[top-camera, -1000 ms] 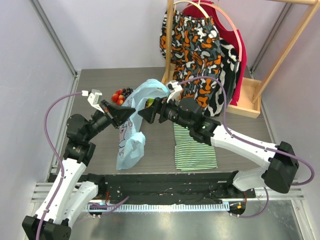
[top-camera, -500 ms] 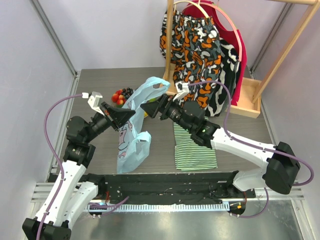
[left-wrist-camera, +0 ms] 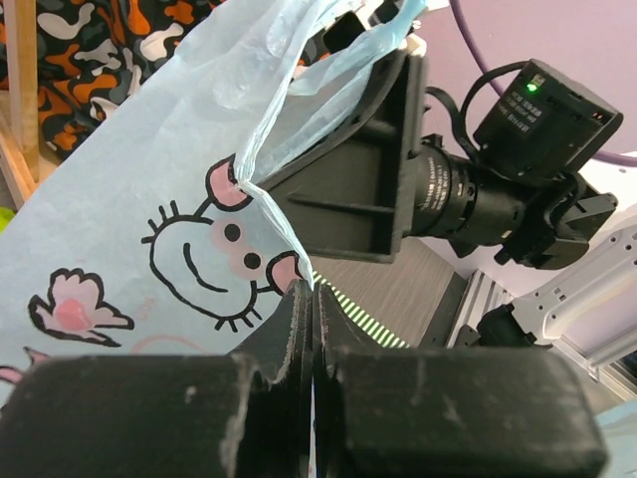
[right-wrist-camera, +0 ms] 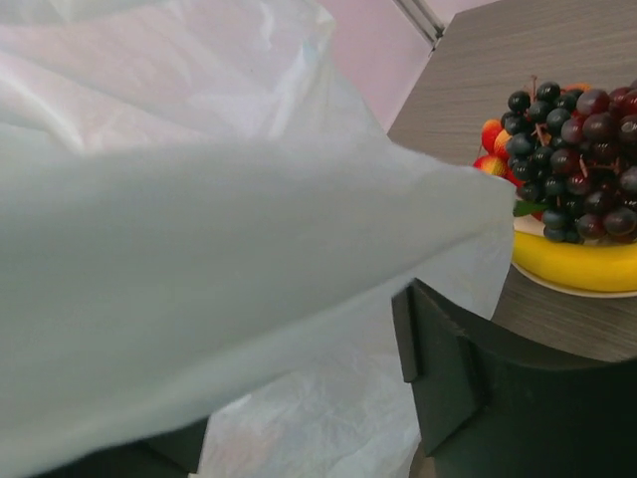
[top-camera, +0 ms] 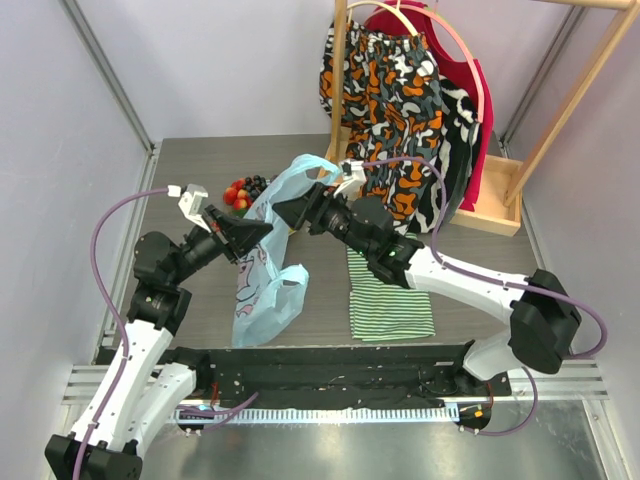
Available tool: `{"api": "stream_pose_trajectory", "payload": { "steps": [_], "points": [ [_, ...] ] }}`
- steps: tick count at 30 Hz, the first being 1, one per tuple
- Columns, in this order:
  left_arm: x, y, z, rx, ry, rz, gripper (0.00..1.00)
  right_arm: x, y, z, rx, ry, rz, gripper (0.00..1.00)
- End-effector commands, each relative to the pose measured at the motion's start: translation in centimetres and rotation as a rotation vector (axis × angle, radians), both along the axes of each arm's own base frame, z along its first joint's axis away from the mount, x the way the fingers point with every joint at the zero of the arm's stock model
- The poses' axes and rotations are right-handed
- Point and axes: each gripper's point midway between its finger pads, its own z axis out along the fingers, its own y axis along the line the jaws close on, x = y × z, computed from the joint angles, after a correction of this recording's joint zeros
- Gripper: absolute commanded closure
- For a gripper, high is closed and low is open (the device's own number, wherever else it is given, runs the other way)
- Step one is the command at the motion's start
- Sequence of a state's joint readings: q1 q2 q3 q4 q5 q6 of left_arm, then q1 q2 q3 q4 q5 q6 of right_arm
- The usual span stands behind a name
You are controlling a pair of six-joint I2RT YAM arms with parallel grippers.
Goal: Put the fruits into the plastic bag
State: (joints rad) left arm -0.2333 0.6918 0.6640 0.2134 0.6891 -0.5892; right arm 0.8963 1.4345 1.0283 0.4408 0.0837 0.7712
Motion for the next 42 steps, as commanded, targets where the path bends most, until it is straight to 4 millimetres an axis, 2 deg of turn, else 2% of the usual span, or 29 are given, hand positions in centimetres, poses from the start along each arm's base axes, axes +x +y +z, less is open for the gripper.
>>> {"api": "stream_pose_trajectory", "payload": {
  "steps": [1,2,3,4,6,7,9,10,11,12,13,14,15,16,17,19,20,22,24,26,27,29,31,33,35,36,39,41,42],
  "points": [
    [-0.2,-0.1,0.6,0.007,-0.055,-0.019,1.00,-0.1,1.0,3.0,0.084,-0.035,0.038,0.36],
    [-0.2,-0.1,0.7,0.007,-0.056,-0.014,0.99,-0.1,1.0,2.9,0.079,-0.037,0.037,0.55],
    [-0.1,0.0,0.6,0.006,-0.053,-0.008,0.97,-0.1,0.6,3.0,0.074,-0.041,0.023,0.65],
    [-0.1,0.1,0.8,0.003,-0.054,0.000,0.90,0.1,0.3,3.0,0.067,-0.046,0.010,0.82],
    [0.0,0.2,1.0,0.000,-0.056,0.011,0.87,0.8,-1.0,2.6,0.039,-0.049,-0.038,0.94],
    [-0.1,0.3,1.0,-0.002,-0.058,0.015,0.86,0.8,-1.8,3.2,0.042,-0.060,-0.056,0.99],
    [0.1,0.5,1.4,-0.011,-0.063,0.036,0.87,1.3,-3.3,2.9,0.007,-0.072,-0.098,0.99],
    [0.2,0.6,1.4,-0.008,-0.056,0.045,0.89,1.4,-4.7,3.9,0.013,-0.088,-0.125,0.99],
    [0.4,0.8,1.4,-0.011,-0.049,0.066,0.90,1.6,-5.4,3.9,-0.003,-0.099,-0.143,0.99],
    [0.5,0.9,1.6,-0.008,-0.052,0.075,0.91,1.7,-6.3,3.1,-0.058,-0.107,-0.159,0.99],
    [0.6,1.0,1.5,-0.003,-0.040,0.083,0.92,2.1,-7.6,3.3,-0.084,-0.117,-0.203,0.99],
    [0.7,1.0,1.4,-0.001,-0.037,0.085,0.92,1.8,-8.9,4.3,-0.095,-0.141,-0.230,0.99],
    [0.8,1.1,1.6,-0.001,-0.038,0.093,0.93,1.7,-10.1,3.8,-0.173,-0.152,-0.260,0.99],
    [0.9,1.3,1.5,-0.002,-0.029,0.104,0.95,1.9,-11.5,4.1,-0.200,-0.159,-0.315,0.99],
    [1.1,1.3,1.6,-0.005,-0.023,0.111,0.96,1.2,-13.0,5.5,-0.197,-0.187,-0.347,0.99],
    [1.4,1.3,1.9,-0.019,-0.014,0.116,0.99,0.8,-15.2,5.7,-0.270,-0.202,-0.401,0.99],
    [1.5,1.2,2.2,-0.029,-0.011,0.116,1.00,-0.1,-16.5,6.9,-0.261,-0.222,-0.423,0.99],
    [2.0,0.7,2.6,-0.066,0.011,0.085,1.00,-0.8,-18.1,7.2,-0.304,-0.222,-0.451,0.99],
    [2.1,-0.1,3.1,-0.097,0.019,0.043,1.00,-1.7,-19.6,8.4,-0.304,-0.231,-0.471,0.99],
    [3.1,-1.0,3.4,-0.116,0.033,0.018,1.00,-2.3,-20.2,9.3,-0.309,-0.245,-0.470,0.99],
    [3.0,-2.1,3.4,-0.113,0.041,-0.017,1.00,-2.9,-20.6,10.3,-0.303,-0.259,-0.468,0.99],
    [3.9,-3.5,3.4,-0.103,0.054,-0.039,1.00,-3.2,-20.8,11.1,-0.328,-0.284,-0.454,0.99],
    [3.7,-5.4,3.3,-0.097,0.070,-0.085,1.00,-3.4,-21.1,12.2,-0.355,-0.291,-0.451,0.99],
    [4.1,-7.0,2.6,-0.088,0.101,-0.119,1.00,-3.4,-21.2,12.9,-0.386,-0.293,-0.447,0.99],
    [4.6,-7.7,1.8,-0.095,0.140,-0.123,1.00,-3.4,-21.2,13.5,-0.394,-0.295,-0.445,0.99],
    [4.4,-7.8,2.5,-0.116,0.112,-0.134,1.00,-3.3,-21.1,13.6,-0.394,-0.297,-0.445,0.99],
    [4.8,-7.6,2.5,-0.131,0.096,-0.096,1.00,-2.4,-20.8,13.0,-0.423,-0.277,-0.465,0.99],
    [6.6,-6.6,1.0,-0.117,0.119,0.023,1.00,-1.2,-20.2,11.3,-0.479,-0.234,-0.474,0.99],
    [7.6,-5.9,-1.0,-0.081,0.170,0.095,1.00,-0.7,-20.3,10.7,-0.504,-0.213,-0.497,0.99]
  ]
}}
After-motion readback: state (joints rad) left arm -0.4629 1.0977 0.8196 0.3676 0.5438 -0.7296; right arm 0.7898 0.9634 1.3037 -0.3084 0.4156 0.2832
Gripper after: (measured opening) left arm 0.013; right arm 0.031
